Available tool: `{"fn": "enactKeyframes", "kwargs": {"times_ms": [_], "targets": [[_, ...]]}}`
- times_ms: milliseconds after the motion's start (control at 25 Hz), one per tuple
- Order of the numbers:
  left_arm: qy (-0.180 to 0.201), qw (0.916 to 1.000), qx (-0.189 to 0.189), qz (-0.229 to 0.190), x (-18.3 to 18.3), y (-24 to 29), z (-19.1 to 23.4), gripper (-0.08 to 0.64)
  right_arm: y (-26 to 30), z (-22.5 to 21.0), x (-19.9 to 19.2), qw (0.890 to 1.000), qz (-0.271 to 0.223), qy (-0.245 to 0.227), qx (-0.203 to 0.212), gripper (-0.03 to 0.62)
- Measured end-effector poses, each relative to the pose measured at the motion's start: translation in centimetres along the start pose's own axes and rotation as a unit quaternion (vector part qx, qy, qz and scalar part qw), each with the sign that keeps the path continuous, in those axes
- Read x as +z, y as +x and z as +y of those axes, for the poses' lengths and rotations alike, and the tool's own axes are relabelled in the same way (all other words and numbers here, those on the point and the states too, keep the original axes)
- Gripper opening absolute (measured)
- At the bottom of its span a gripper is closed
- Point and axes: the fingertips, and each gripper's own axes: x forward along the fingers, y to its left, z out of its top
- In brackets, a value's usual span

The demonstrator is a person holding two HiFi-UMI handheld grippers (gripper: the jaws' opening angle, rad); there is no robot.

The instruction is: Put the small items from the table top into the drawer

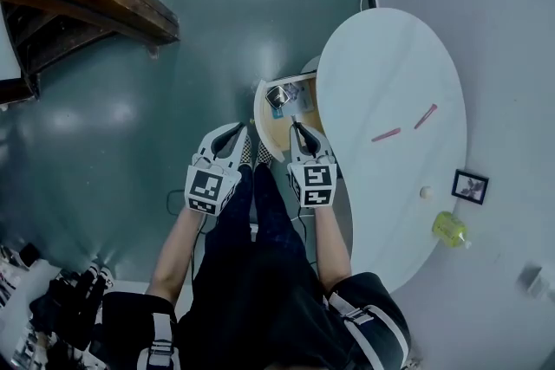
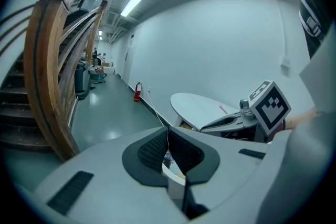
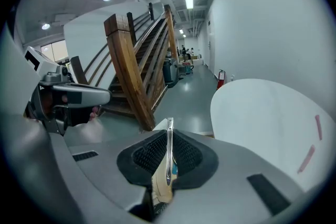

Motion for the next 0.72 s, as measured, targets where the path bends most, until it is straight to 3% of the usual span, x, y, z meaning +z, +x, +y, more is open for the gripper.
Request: {"fn": "enactKeyframes", "kwargs": {"times_ms": [440,720], "targets": [[-0.038,0.9989,0.007,0.025,-6.4,3.2,1.4,0.02,5.2,-0.2,-7.0,0.998,0.053,0.002,0.025,0.055],[-0.053,0.9982,0.011,0.026,-7.2,3.7,1.9,0.02,7.3,-0.4,-8.3,0.997,0.069,-0.002,0.035,0.055]]}}
